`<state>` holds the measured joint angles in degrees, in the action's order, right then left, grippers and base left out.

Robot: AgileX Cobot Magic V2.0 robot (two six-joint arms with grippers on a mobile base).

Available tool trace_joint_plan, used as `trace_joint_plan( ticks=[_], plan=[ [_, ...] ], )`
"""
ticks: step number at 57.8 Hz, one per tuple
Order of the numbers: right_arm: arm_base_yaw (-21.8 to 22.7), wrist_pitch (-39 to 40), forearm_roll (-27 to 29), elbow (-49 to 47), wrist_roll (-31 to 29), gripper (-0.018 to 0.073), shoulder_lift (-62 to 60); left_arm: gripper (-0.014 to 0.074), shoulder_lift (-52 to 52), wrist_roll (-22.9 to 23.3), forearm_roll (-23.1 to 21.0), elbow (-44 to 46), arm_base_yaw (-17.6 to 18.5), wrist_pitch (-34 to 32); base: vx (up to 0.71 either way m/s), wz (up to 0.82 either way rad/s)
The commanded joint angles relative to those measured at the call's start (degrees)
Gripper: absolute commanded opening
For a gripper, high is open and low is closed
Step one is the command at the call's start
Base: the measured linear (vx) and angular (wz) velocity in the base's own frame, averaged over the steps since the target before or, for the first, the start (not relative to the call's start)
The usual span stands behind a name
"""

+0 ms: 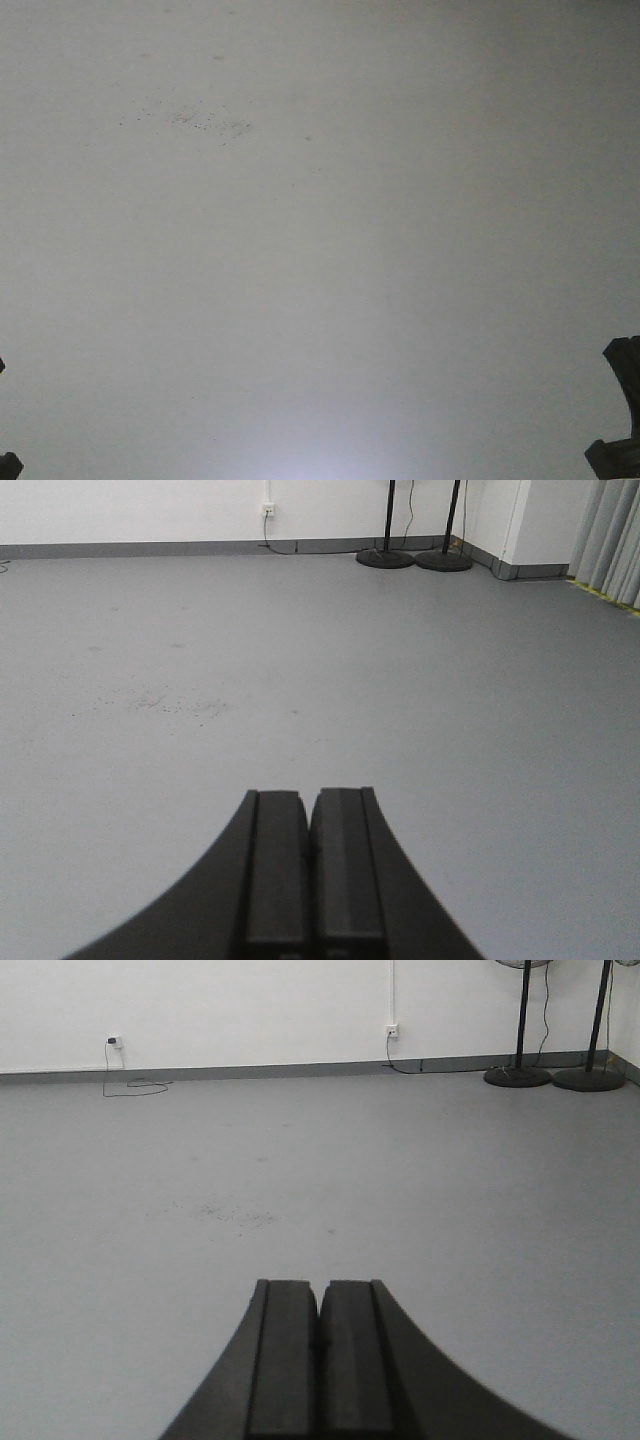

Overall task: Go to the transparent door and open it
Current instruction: 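Drive the base forward across the grey floor, arms held still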

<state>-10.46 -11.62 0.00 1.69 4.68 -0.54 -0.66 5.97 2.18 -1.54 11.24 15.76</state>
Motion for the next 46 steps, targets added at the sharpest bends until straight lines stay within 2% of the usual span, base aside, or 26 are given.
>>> trace_joint_plan(
  ticks=[1,46],
  plan=[
    [0.39,4.59,-0.44,0.79,-0.21,0.0,-0.87,0.0,-0.67,0.42,-0.23,-1.44,0.23,-4.59,0.0,0.0],
    [0.39,4.59,-0.44,0.79,-0.21,0.0,-0.87,0.0,-0.67,0.42,-0.23,-1.44,0.23,-4.59,0.02,0.07]
  ],
)
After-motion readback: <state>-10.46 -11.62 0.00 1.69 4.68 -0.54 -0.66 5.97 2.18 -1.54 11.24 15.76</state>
